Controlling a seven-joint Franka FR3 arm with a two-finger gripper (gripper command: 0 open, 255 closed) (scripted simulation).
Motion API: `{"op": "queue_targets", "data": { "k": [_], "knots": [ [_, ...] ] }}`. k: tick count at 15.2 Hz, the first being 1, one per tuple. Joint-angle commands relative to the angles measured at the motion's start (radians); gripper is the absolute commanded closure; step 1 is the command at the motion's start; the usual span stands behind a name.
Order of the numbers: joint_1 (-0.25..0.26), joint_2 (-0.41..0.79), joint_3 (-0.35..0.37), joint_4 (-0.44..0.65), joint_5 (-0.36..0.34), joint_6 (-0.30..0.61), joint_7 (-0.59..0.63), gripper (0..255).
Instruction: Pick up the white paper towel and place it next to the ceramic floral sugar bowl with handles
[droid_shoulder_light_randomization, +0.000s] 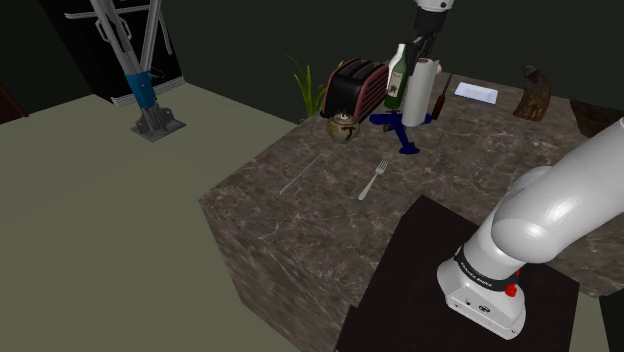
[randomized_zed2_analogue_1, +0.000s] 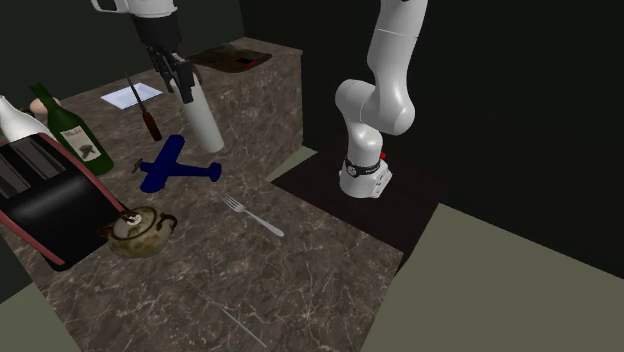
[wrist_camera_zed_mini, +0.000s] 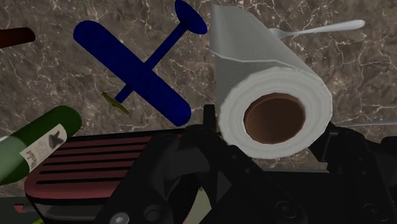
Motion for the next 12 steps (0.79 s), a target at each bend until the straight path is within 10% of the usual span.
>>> {"op": "queue_targets", "data": {
  "k": [1,12],
  "knots": [
    [-0.001,-0.002,-0.001,-0.031,-0.002,0.030,0.002,255],
    [-0.006,0.001,-0.011,-0.176,-0.008,0.177,0.008,255]
  ]
}}
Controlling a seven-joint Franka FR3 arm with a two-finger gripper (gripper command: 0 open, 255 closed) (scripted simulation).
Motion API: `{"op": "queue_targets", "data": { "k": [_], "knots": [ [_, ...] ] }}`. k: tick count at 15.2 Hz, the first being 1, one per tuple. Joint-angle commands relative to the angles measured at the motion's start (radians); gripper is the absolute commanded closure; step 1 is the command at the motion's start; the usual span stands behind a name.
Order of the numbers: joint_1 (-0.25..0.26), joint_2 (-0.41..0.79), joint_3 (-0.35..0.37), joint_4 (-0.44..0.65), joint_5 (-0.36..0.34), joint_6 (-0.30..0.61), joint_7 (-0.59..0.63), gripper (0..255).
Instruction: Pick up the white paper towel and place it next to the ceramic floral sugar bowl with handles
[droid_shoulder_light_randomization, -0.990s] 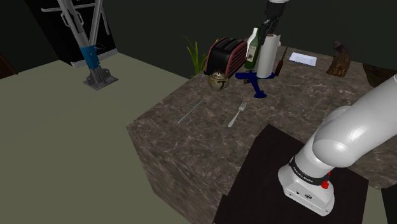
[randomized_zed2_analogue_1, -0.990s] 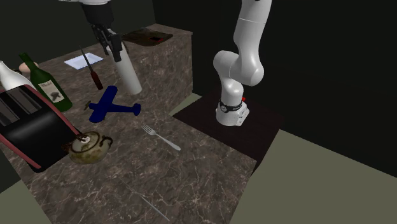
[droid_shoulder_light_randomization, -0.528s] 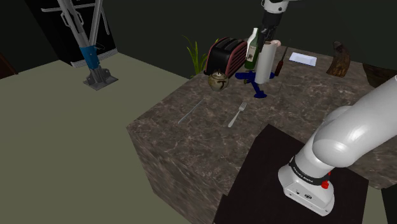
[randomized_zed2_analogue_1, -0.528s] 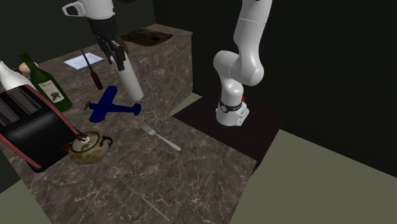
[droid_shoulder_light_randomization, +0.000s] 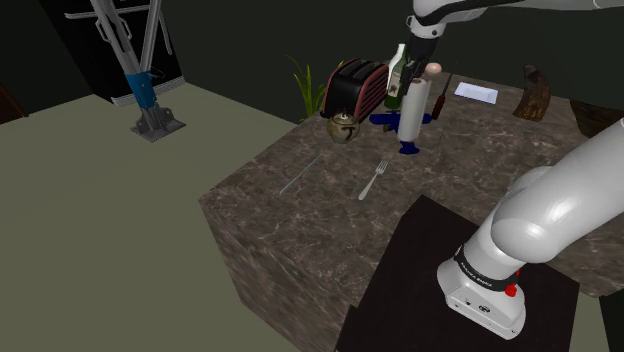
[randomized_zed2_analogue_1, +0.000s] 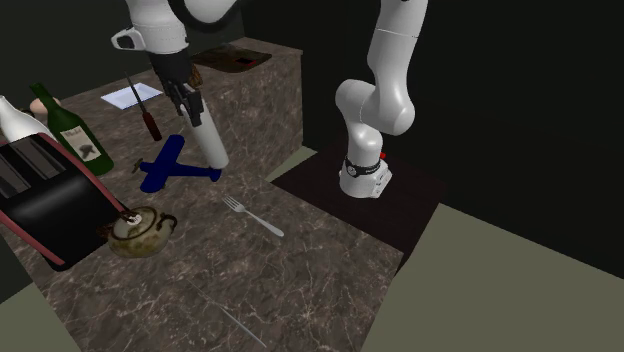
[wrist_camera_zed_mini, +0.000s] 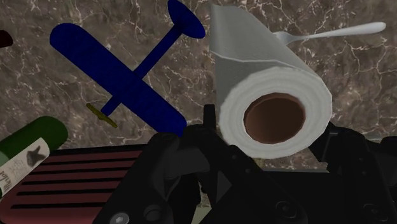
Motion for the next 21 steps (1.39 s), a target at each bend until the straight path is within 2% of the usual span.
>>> {"op": "queue_targets", "data": {
  "k": [1,19,21],
  "knots": [
    [-0.001,0.006,-0.003,-0.026,0.001,0.032,0.000,255],
    [-0.004,0.084,-0.031,-0.212,0.017,0.292,-0.012,255],
    [-0.004,0.084,-0.031,-0.212,0.017,0.292,-0.012,255]
  ]
}}
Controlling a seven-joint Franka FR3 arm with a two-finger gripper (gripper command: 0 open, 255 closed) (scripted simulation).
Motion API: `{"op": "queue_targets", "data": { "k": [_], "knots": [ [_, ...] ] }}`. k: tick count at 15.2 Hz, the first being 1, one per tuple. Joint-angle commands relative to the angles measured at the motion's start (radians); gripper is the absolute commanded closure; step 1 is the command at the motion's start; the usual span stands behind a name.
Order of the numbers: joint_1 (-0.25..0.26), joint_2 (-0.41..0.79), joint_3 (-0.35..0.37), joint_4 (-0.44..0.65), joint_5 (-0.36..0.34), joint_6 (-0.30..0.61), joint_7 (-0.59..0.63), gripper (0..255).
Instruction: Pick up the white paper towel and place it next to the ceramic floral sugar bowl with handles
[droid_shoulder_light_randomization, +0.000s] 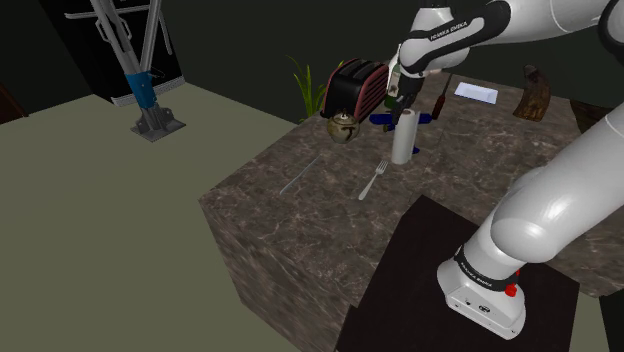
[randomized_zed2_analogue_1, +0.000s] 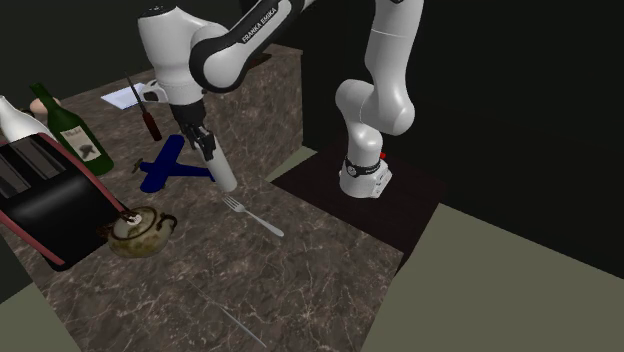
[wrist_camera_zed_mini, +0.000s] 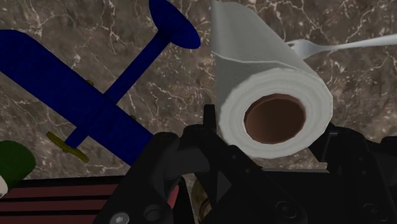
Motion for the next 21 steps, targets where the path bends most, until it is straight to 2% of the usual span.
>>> {"op": "queue_targets", "data": {
  "k": [1,6,7,12,16,21],
  "knots": [
    [0.000,0.002,0.000,-0.004,0.001,0.006,0.000,255],
    [0.000,0.002,0.000,-0.004,0.001,0.006,0.000,255],
    [0.000,0.002,0.000,-0.004,0.001,0.006,0.000,0],
    [0.000,0.002,0.000,-0.004,0.001,0.006,0.000,0],
    [0.001,-0.058,0.017,0.072,-0.017,-0.126,0.015,0],
    [0.001,-0.058,0.017,0.072,-0.017,-0.126,0.015,0]
  ]
}}
